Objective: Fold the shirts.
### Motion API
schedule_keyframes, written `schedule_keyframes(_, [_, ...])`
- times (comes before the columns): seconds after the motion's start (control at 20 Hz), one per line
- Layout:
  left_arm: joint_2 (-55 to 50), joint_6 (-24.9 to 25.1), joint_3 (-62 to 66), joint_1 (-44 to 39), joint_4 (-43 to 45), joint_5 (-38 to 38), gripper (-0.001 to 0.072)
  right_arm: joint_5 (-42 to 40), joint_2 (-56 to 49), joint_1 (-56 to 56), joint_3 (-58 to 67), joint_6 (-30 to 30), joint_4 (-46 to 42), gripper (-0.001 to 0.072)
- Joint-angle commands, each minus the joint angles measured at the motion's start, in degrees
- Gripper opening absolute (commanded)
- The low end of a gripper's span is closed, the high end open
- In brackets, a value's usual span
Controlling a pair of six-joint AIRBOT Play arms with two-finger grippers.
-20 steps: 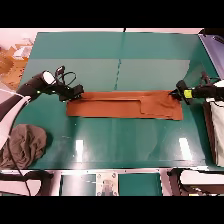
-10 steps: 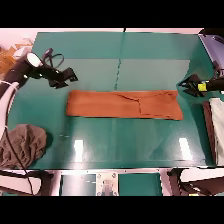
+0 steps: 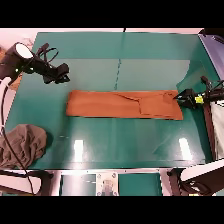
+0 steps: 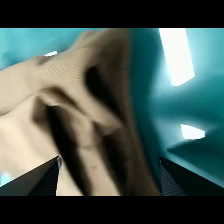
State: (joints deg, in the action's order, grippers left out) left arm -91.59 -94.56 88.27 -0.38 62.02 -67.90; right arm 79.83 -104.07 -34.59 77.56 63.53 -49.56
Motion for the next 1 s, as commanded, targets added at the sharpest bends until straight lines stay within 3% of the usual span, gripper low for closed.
schedule_keyframes(0.0, [-0.04, 0.59, 0.17, 0.13, -1.36, -0.70, 0.0034, 3.37, -3.43, -0.09, -0.04, -6.23, 3.39, 0.0698])
schedule_keyframes(0.25, [-0.09, 0.61, 0.17, -0.39, -1.68, -0.52, 0.0035, 2.82, -3.80, 0.50, 0.02, -7.21, 3.50, 0.0698])
schedule_keyframes(0.4, [-0.22, 3.28, 0.04, -3.21, -1.64, 0.28, 0.0027, 1.38, -4.61, 2.95, 0.02, -6.97, 3.08, 0.0672])
schedule_keyframes(0.45, [-0.26, 3.61, 0.04, -4.81, -1.62, 1.09, 0.0027, 0.66, -4.76, 3.87, 0.04, -6.73, 2.21, 0.0564])
schedule_keyframes(0.5, [-0.28, 3.63, 0.04, -6.36, -1.64, 2.19, 0.0027, 0.50, -4.90, 4.72, 0.20, -6.75, 1.66, 0.0331])
schedule_keyframes(0.6, [-0.44, 5.44, 0.04, -9.88, -1.68, 5.38, 0.0027, 0.83, -4.87, 5.51, 0.72, -6.71, 1.75, 0.0026])
schedule_keyframes(0.8, [-3.98, 8.41, 0.07, -17.22, -4.35, 10.69, 0.0027, 6.45, -3.45, 6.25, 4.37, -3.91, 1.75, 0.0021])
schedule_keyframes(0.95, [-10.60, 11.43, 0.09, -24.00, -11.58, 15.78, 0.0027, 9.20, 2.43, 8.09, 7.15, -1.95, 1.77, 0.0021])
